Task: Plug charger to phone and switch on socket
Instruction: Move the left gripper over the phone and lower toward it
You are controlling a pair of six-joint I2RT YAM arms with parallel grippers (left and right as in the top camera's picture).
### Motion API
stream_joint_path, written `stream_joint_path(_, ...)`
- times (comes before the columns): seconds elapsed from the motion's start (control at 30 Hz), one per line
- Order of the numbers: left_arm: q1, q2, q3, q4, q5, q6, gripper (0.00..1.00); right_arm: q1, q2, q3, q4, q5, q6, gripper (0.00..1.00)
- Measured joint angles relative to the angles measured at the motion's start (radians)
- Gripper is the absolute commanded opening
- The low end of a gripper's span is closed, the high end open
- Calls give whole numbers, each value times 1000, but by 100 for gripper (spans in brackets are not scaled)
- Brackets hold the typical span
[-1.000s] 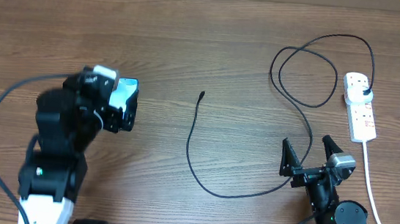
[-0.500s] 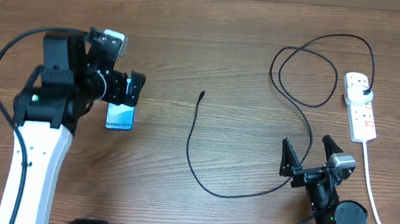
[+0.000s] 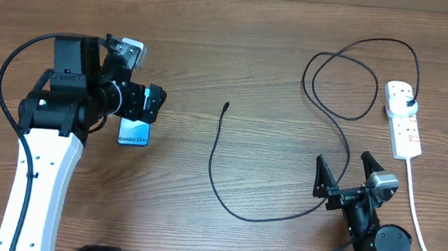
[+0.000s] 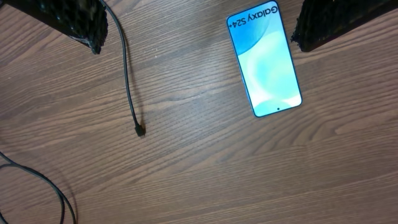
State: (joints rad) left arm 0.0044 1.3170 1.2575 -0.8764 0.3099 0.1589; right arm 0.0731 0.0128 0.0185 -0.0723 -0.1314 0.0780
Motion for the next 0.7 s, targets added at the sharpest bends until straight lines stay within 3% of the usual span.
stream_joint_path(0.4,1,21,23,1,-36,-45,100,0,0,0,0,0,0,100)
stream_joint_path(0.7,38,210,201,-140,-88,-88,100,0,0,0,0,-1,0,100)
